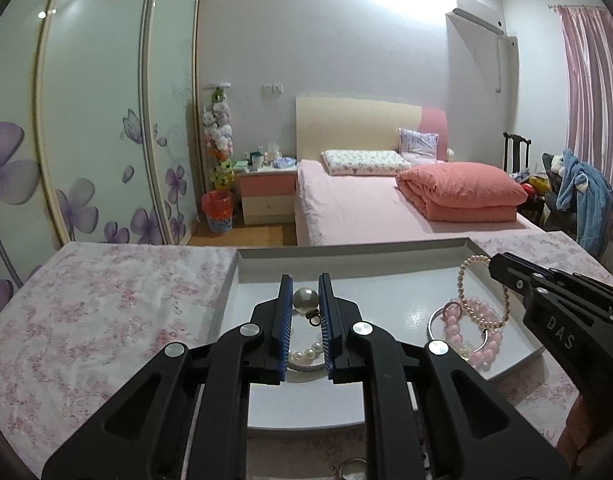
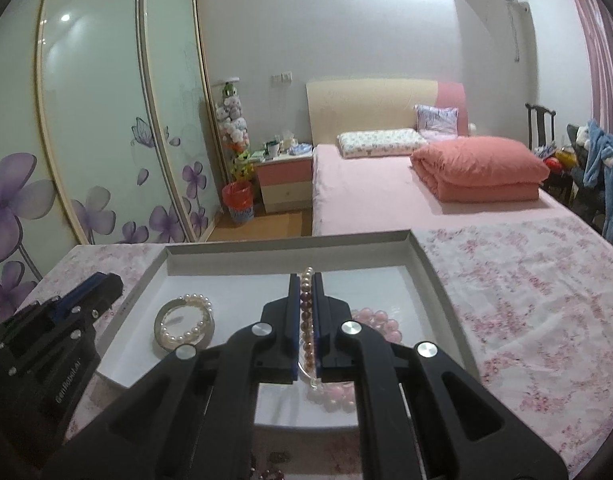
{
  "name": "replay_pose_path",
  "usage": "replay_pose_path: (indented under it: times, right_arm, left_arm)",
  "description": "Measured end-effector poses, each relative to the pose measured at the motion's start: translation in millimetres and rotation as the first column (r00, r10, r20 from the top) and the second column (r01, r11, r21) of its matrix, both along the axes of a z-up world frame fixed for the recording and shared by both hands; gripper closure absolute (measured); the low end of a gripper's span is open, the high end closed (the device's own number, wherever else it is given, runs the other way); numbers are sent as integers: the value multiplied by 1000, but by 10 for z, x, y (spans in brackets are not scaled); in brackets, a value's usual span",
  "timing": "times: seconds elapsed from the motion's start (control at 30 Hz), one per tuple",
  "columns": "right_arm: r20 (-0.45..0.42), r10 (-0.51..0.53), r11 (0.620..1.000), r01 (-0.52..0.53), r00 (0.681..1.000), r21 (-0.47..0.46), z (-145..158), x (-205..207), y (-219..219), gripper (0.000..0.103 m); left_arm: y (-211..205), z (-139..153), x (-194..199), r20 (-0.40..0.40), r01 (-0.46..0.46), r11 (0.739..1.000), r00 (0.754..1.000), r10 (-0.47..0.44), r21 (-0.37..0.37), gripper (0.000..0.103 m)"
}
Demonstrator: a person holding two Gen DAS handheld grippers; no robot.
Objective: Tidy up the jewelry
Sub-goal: 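Drop the pearl stud in the grey tray while the right lays the pearl strand on the pink bracelet, then grasp the second pearl stud with the left gripper while the right grasps the dark red bead bracelet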
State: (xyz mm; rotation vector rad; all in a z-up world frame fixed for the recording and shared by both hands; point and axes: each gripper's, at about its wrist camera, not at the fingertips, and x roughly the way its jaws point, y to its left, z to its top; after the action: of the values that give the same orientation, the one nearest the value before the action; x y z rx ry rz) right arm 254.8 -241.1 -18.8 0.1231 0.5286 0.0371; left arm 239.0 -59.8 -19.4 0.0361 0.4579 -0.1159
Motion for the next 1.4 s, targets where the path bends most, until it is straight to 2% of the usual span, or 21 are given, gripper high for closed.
replay_pose_path:
  times: [0.27,0.33,0.4,0.77,1.13,1.23,1.4]
  right_arm:
    - [-43,4,1000,-3,999,18,-115,129,-17,95]
    - [-44,4,1000,-3,999,23,-107,142,-16,92]
    - [-43,4,1000,-3,999,26,-107,150,-13,83]
    - [-36,-18,999,20,999,41,-71,93,-111,83]
    - [-59,14,1000,-12,998,28,-21,-229,-111,83]
    - [-92,41,999,-39,995,18,-69,-390,-89,83]
    - [-176,94,996,-94,980,4,-231,-683,-29,83]
  left_arm:
    - [-34,-86,101,-31,8,1000,999,-8,5,89]
    - [-28,-91,103,-29,5,1000,1000,-5,3,88]
    - [-32,-88,96,-31,5,1000,1000,-5,2,88]
    - [13,-46,78,-30,0,1000,1000,0,-11,87]
    - [161,14,-217,-46,17,1000,999,-18,-6,85]
    - [249,-8,-366,-65,19,1000,998,-20,-10,76]
    - [381,-92,-608,-107,36,999,994,-36,-3,75]
